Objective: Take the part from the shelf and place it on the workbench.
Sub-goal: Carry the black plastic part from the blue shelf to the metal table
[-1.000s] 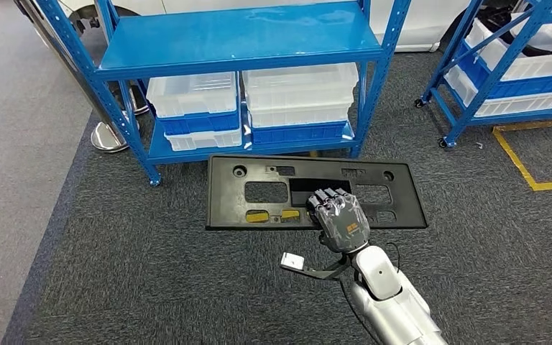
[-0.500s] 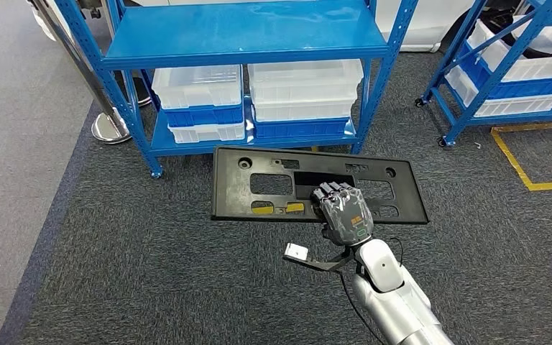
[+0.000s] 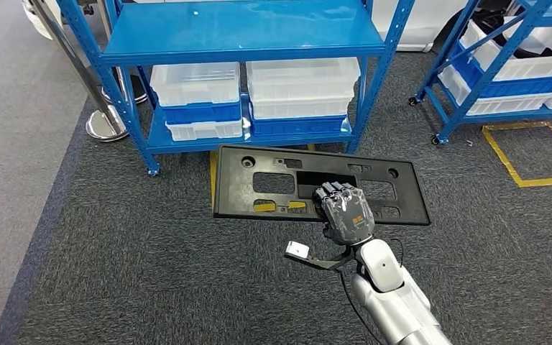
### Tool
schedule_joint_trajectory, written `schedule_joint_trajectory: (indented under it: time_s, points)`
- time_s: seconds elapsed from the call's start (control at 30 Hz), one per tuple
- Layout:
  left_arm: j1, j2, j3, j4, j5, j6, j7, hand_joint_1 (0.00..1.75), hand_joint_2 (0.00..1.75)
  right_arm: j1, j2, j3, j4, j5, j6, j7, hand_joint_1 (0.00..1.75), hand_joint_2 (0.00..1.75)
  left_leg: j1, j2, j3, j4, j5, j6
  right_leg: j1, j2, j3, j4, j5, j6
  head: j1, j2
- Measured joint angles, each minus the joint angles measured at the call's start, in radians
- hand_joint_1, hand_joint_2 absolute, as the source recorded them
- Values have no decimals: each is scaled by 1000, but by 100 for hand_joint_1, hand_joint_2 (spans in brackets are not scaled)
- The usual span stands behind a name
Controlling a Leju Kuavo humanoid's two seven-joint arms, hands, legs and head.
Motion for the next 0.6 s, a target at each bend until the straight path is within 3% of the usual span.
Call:
schedule_joint_trajectory:
  time_s: [0.03, 0.07, 0.17, 0.23, 0.3, 0.37, 0.43, 0.5, 0.53, 0.57, 0.6]
  points:
    - [0, -2, 0, 0, -1, 0, 0, 0, 175, 3, 0, -1, 0, 2, 0, 1, 173, 175, 1, 7, -2, 2, -1, -1, -1, -1, 0, 7, 6, 1, 0, 0]
    - [0, -3, 0, 0, -2, 0, -1, 0, 175, 5, -1, -2, 0, 3, 0, 2, 173, 175, 1, 14, -3, 5, -2, -3, -3, -5, 19, -26, 31, 1, 0, 0]
    - [-3, -8, 0, 0, -4, 0, -1, 0, 175, 1, -1, -12, -2, 4, 0, 7, 173, 175, -1, 35, -4, 17, -8, -16, 1, -47, 116, -209, 106, -7, 0, 0]
    - [-6, -9, 1, 0, -5, 1, 0, 0, 175, -1, -2, -17, -5, 4, 0, 10, 173, 175, -5, 48, -4, 20, -9, -28, 10, -55, 127, -244, 111, -18, 0, 0]
    - [-9, -10, 1, 0, -7, 2, 2, 0, 175, -1, -4, -22, -8, 5, 0, 11, 173, 175, -3, 60, -5, 21, -10, -40, 8, -34, 121, -247, 119, -31, 0, 0]
    - [-11, -10, 1, 0, -10, 2, 2, 0, 175, -3, -6, -26, -10, 5, 0, 11, 173, 175, 2, 34, -18, 54, -40, -52, 4, -14, 117, -252, 129, -46, -1, 0]
    - [-11, -9, 1, 0, -11, 2, 2, 0, 175, -4, -6, -27, -12, 6, 0, 11, 173, 175, 6, -12, -63, 166, -110, -60, 3, 8, 111, -254, 136, -57, -1, 0]
    - [-9, -9, 1, 0, -11, 2, 3, 0, 175, -2, -6, -27, -13, 7, 0, 11, 173, 175, 7, -31, -114, 290, -159, -63, 6, 33, 105, -252, 140, -62, -1, 0]
    - [-8, -9, 1, 0, -11, 2, 3, 0, 175, -1, -6, -28, -13, 7, 0, 11, 173, 175, 7, -33, -121, 310, -158, -62, 8, 46, 104, -250, 141, -62, -1, 0]
    - [-8, -9, 1, 0, -11, 2, 3, 0, 175, 0, -6, -28, -13, 7, 0, 11, 173, 175, 7, -36, -109, 289, -137, -58, 10, 60, 103, -248, 141, -63, -1, 0]
    - [-8, -9, 1, 0, -11, 2, 3, 0, 175, 1, -6, -28, -13, 7, 0, 11, 173, 175, 6, -45, -79, 231, -102, -53, 12, 74, 102, -246, 141, -62, -1, 0]
